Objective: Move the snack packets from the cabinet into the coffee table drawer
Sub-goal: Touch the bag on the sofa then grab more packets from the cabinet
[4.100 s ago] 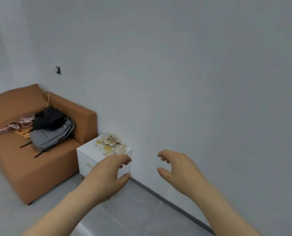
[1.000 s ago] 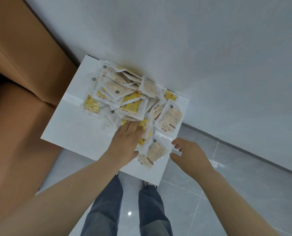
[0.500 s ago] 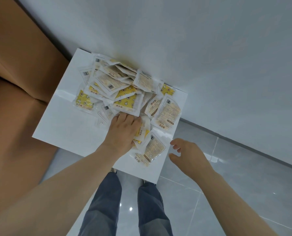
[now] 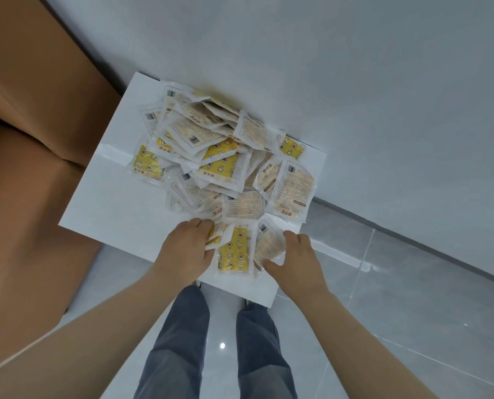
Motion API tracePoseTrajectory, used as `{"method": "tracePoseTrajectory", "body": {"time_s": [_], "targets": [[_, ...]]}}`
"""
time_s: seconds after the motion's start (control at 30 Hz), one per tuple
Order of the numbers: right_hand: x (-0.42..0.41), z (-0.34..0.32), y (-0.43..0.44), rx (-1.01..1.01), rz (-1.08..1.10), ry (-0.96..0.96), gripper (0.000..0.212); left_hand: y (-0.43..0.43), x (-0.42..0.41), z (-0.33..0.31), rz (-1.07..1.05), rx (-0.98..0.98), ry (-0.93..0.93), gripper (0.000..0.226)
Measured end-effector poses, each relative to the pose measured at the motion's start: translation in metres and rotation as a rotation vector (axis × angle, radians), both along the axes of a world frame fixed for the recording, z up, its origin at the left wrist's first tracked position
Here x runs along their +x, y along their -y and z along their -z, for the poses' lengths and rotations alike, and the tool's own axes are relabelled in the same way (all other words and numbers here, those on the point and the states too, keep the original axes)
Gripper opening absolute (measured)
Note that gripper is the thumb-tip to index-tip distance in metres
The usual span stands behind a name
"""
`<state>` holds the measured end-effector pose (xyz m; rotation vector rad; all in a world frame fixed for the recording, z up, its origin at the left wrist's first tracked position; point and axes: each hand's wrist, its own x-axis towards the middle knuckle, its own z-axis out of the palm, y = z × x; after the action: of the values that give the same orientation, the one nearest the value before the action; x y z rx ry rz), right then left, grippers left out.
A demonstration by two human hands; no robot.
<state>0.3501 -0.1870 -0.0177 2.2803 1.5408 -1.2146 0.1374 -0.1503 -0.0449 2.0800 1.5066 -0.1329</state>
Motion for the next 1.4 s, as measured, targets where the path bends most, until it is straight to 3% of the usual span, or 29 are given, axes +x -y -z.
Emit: {"method": "tracePoseTrajectory", "body": {"time_s": [0.2,0.37,0.57,0.8,0.97,1.1,1.27,1.4], "targets": [[-0.037,0.013,-0.001,0.036,0.121,0.142,0.112,-0.002,-0.022,-0.004,-0.094,0.016,0.028,0.027],[-0.061,0.023,-0.010,0.061,0.148,0.223,0.122,0.000,-0.038,0.000,-0.141,0.017,0.017,0.023],[-0.071,0.031,-0.019,0.173,0.222,0.105,0.089,0.003,-0.043,0.000,-0.186,-0.028,0.004,0.012],[-0.068,0.032,-0.026,0.075,0.347,0.040,0.064,0.002,-0.047,-0.002,-0.175,-0.034,0.045,0.020],[-0.068,0.027,-0.019,0.104,0.373,-0.003,0.058,0.004,-0.051,-0.002,-0.202,-0.029,0.057,0.014],[-0.071,0.022,-0.014,0.182,0.274,0.031,0.068,0.005,-0.055,-0.005,-0.208,-0.046,0.056,0.023],[-0.077,0.021,-0.011,0.118,0.289,-0.079,0.050,0.007,-0.057,-0.009,-0.205,-0.079,0.054,0.034],[-0.076,0.022,-0.011,0.057,0.304,-0.156,0.040,0.008,-0.058,-0.012,-0.204,-0.097,0.039,0.021]]}}
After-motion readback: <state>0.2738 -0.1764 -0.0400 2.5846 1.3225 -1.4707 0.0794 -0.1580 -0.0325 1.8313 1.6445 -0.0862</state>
